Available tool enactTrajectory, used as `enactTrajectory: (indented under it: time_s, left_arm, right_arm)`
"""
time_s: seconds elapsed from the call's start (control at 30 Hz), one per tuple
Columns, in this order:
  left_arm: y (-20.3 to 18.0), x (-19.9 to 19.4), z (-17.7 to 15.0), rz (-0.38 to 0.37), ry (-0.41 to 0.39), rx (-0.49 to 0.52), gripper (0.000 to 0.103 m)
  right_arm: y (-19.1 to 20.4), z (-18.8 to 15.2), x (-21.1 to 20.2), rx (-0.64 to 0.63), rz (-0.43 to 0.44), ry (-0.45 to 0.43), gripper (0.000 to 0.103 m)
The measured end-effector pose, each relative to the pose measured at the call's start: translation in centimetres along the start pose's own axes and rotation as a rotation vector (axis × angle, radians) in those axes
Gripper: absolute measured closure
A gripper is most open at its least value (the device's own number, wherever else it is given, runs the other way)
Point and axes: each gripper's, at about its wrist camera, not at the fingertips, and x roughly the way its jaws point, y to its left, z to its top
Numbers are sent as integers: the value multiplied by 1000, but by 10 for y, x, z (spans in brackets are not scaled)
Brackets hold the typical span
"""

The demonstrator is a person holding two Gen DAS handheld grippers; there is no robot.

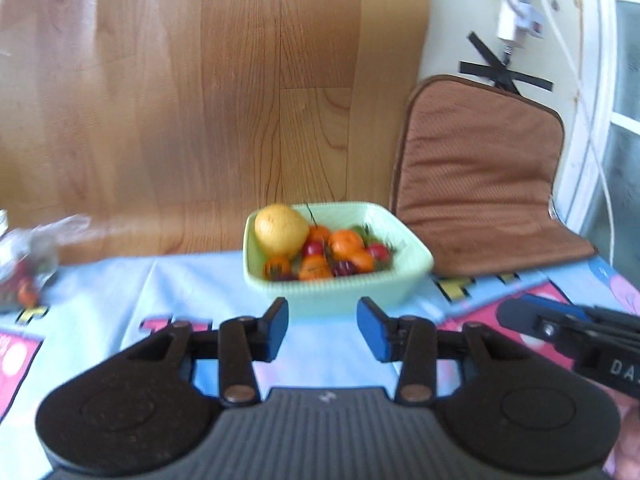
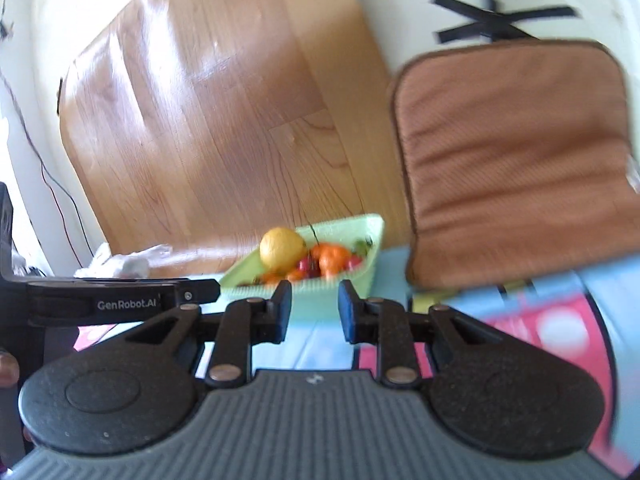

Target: Organize fruits

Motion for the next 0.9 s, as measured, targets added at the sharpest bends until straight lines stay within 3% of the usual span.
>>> enactTrajectory:
  time_s: [0.17,0.5,0.6,0.63,0.67,0.9]
  left_arm:
    - [-14,-39,-39,20,16,-21,59]
    - [-18,-78,-84,106,51,-88,41]
    - [-18,-84,-91,135,52,-91,20]
    - [-18,-87,-92,147,47,-90,8]
    - [-19,-89,-93,164,40,-87,4]
    - [-23,-98,-97,187,27,-72,0]
  right_arm:
    - [4,-29,-35,55,-19,84,73]
    - [21,-49,-67,62,-16,96,73]
    - [27,-54,-72,56,0,102,72]
    - [29,-55,-74,55,5,104,71]
    - [30,-57,-76,54,9,106,71]
    - [33,-61,-80,74,27,120,69]
